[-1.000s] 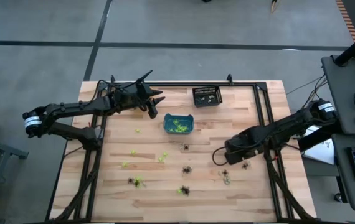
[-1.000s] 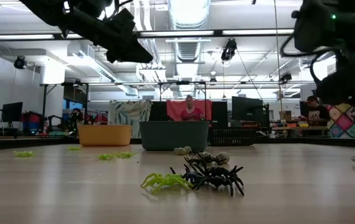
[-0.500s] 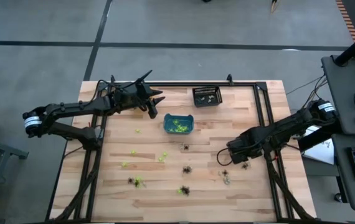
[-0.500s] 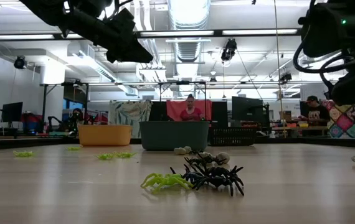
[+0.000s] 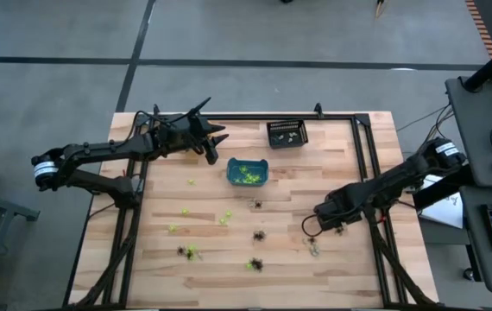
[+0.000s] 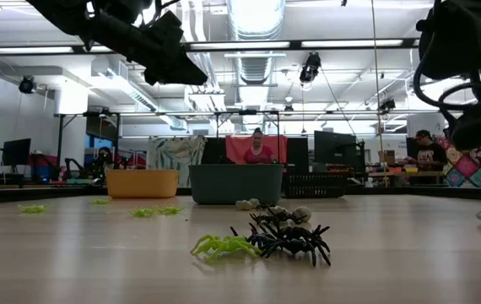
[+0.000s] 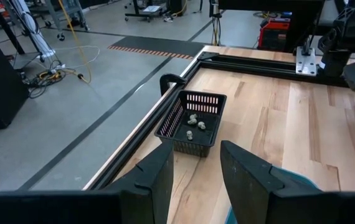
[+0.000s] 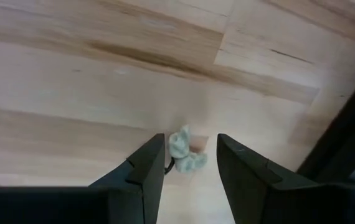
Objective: Sort Halloween decoration
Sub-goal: Put the white skull toy into the black bin
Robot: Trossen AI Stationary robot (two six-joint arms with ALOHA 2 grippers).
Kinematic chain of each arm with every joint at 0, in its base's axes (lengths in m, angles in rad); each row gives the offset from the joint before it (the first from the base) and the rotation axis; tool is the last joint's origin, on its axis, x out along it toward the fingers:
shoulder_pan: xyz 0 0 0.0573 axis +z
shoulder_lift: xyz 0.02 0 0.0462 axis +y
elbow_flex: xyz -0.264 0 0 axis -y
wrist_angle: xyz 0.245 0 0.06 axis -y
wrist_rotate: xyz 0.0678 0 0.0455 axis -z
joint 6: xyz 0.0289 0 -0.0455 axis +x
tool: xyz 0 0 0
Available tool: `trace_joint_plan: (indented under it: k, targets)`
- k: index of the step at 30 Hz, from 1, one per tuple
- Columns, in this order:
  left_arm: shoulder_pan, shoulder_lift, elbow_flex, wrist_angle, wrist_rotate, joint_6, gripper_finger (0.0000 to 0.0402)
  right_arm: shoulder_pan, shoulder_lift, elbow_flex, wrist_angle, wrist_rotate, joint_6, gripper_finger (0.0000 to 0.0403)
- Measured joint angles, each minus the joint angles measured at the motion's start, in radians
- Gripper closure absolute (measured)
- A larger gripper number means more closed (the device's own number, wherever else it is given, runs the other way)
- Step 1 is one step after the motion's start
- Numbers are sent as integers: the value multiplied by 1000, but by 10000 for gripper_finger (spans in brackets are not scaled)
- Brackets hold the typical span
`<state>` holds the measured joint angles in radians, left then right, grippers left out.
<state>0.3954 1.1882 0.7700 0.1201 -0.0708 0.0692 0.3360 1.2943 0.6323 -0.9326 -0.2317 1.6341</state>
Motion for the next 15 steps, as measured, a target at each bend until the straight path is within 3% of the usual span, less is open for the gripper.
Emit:
trace_joint_plan:
  k: [15]
  targets:
    - [0,0,0,-8,0,0,286,0,71,0,36,14,-40,268]
